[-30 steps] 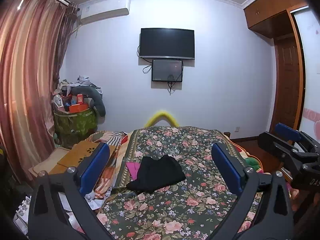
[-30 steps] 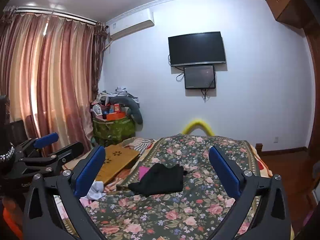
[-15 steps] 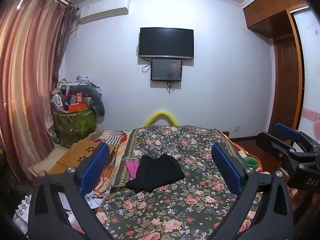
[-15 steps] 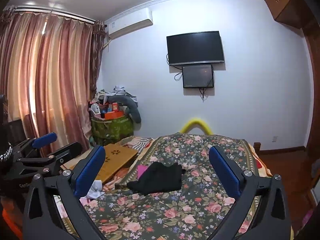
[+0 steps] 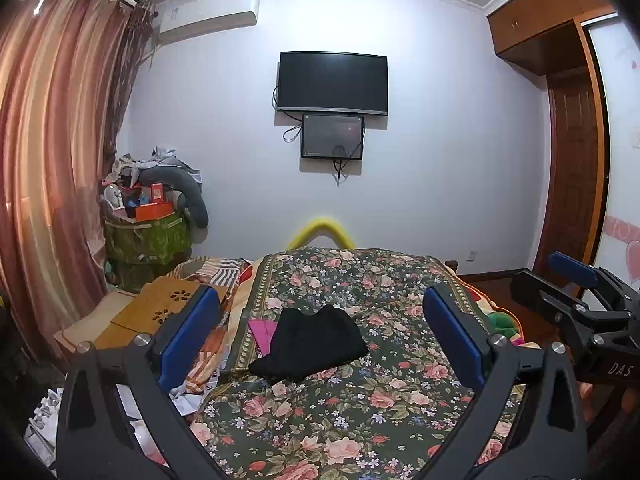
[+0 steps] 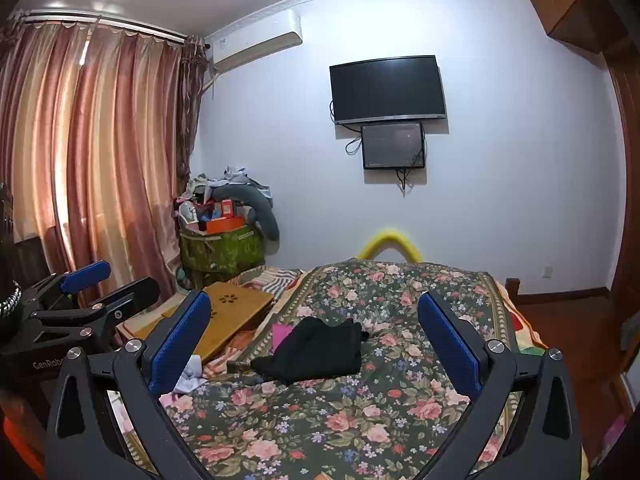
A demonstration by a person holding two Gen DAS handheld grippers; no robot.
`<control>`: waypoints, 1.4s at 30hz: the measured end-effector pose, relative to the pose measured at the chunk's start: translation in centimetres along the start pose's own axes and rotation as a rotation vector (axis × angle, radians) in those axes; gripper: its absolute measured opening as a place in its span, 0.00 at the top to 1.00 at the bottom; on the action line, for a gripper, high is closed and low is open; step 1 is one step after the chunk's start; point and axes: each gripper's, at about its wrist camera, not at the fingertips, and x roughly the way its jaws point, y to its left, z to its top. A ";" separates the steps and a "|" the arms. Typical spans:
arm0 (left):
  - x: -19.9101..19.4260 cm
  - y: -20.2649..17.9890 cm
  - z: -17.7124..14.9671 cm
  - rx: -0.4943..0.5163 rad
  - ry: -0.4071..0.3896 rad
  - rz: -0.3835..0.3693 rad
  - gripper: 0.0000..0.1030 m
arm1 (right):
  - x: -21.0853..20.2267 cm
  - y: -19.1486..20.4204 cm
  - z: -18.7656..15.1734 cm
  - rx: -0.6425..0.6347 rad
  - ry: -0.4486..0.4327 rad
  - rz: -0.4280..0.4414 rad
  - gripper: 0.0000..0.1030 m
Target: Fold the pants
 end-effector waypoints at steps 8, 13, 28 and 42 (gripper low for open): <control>0.1 -0.2 0.1 0.001 0.003 -0.003 0.00 | -0.1 -0.2 0.0 0.004 0.000 -0.002 0.00; 0.2 -0.2 0.2 0.001 0.003 -0.009 0.00 | -0.2 -0.3 0.0 0.008 0.001 -0.007 0.00; -0.1 -0.1 0.2 0.011 0.000 -0.021 0.00 | -0.3 -0.2 0.2 0.015 0.001 -0.015 0.00; -0.1 -0.1 0.3 0.014 0.008 -0.042 0.00 | -0.4 -0.1 0.3 0.015 -0.005 -0.018 0.00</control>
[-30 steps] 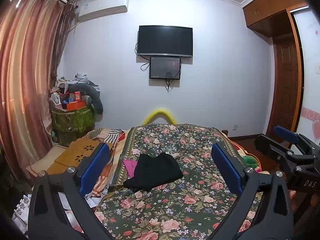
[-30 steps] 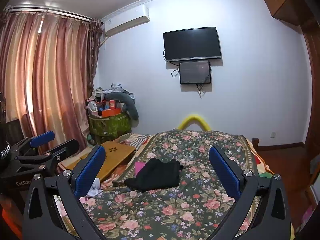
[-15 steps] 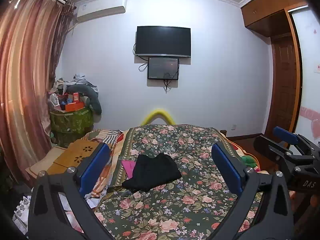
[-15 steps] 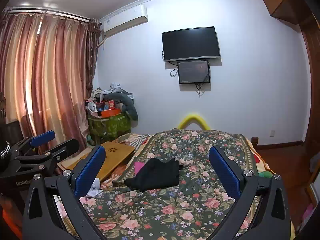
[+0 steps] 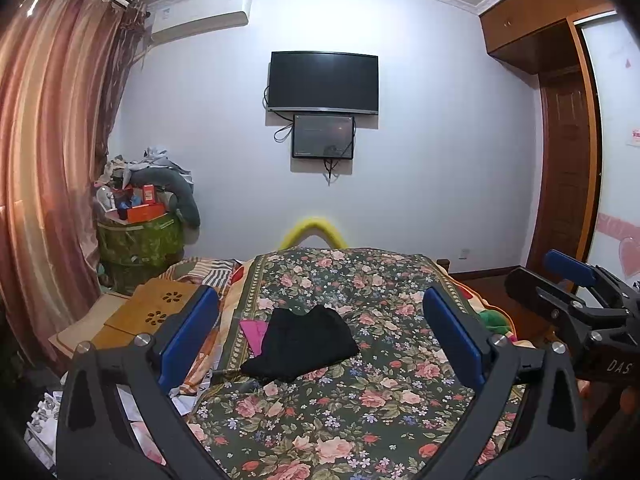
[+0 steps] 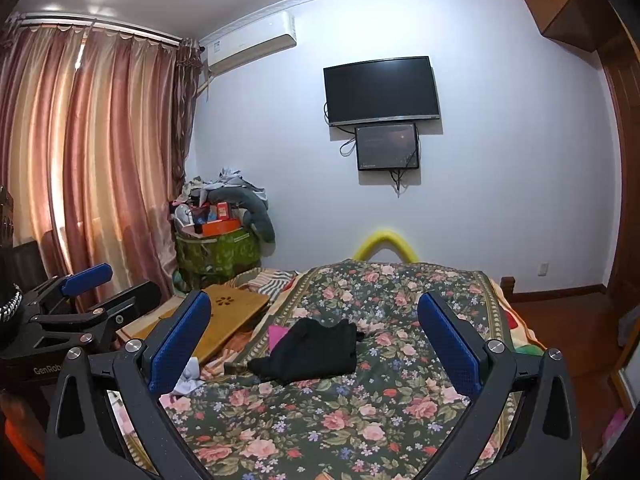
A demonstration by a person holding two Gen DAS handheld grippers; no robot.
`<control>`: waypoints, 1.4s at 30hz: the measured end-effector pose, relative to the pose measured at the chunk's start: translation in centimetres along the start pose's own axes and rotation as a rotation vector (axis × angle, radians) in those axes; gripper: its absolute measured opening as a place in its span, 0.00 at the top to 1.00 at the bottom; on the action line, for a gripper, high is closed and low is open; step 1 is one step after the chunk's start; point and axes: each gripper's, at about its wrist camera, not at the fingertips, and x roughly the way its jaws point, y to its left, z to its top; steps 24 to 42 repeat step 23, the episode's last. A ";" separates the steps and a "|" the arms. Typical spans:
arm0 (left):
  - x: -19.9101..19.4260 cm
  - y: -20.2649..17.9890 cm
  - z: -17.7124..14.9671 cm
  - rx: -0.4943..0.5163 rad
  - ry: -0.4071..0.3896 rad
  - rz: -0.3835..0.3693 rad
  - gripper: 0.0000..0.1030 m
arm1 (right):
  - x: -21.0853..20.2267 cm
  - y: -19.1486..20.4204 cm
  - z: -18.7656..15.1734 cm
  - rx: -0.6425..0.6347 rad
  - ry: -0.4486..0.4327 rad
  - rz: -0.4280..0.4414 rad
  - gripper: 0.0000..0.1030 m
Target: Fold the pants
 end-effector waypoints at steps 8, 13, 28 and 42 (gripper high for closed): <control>0.2 -0.4 -0.3 0.026 0.009 -0.010 0.00 | -0.2 -0.2 0.0 0.005 0.002 0.001 0.00; 0.3 -0.5 -0.3 0.022 0.012 -0.014 0.00 | -0.1 -0.3 0.1 0.008 0.005 -0.001 0.00; 0.6 -0.3 -0.6 0.013 0.022 -0.011 0.00 | 0.4 -0.4 -0.3 0.013 0.023 -0.003 0.00; 0.6 -0.3 -0.6 0.013 0.022 -0.011 0.00 | 0.4 -0.4 -0.3 0.013 0.023 -0.003 0.00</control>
